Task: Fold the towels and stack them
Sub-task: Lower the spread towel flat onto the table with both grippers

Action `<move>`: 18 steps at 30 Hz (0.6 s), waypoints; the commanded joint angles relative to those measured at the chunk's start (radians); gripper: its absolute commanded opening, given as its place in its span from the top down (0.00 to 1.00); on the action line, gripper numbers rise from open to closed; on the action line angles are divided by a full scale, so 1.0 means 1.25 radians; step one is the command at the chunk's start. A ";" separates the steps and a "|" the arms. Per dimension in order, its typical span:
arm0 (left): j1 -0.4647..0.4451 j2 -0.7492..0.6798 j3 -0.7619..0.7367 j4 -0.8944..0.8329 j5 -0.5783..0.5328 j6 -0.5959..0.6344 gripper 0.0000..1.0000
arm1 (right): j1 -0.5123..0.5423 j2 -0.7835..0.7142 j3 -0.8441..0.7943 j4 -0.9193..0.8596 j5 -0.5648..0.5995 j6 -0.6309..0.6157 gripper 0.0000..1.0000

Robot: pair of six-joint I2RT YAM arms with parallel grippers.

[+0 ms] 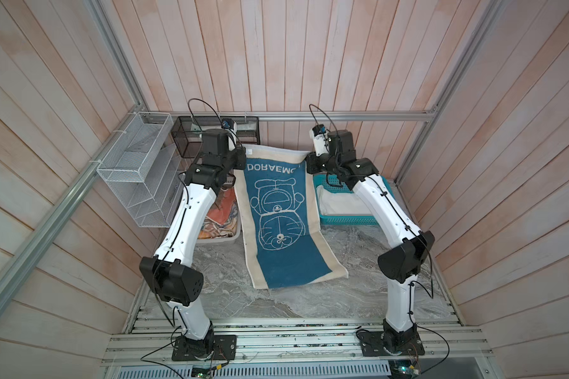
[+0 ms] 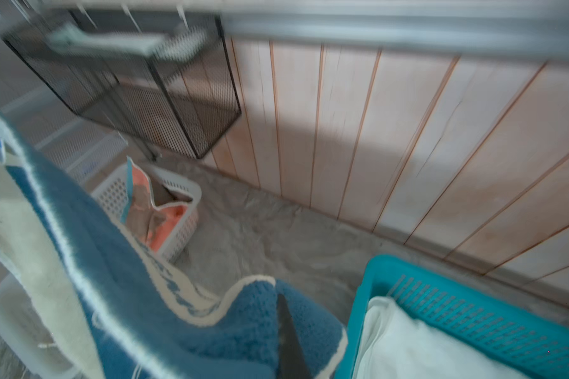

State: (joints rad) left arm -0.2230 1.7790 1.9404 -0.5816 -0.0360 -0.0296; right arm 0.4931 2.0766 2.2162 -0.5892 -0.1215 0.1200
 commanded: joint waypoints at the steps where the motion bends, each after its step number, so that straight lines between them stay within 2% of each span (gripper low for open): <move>1: -0.003 0.008 -0.122 0.111 0.057 -0.063 1.00 | 0.002 0.022 -0.125 0.039 -0.042 0.038 1.00; 7: -0.004 0.067 -0.260 0.192 0.137 -0.124 1.00 | -0.008 0.068 -0.247 0.070 0.061 0.002 1.00; 10: -0.012 0.104 -0.271 0.207 0.163 -0.141 1.00 | -0.038 0.108 -0.229 0.041 0.097 -0.023 1.00; 18: -0.024 0.142 -0.241 0.223 0.148 -0.124 1.00 | -0.111 0.161 -0.131 0.010 0.121 -0.065 1.00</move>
State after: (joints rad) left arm -0.2546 1.9472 1.6054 -0.3470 0.1413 -0.1871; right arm 0.3790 2.2520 1.9854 -0.5636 -0.0219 0.0753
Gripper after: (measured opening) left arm 0.046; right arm 0.051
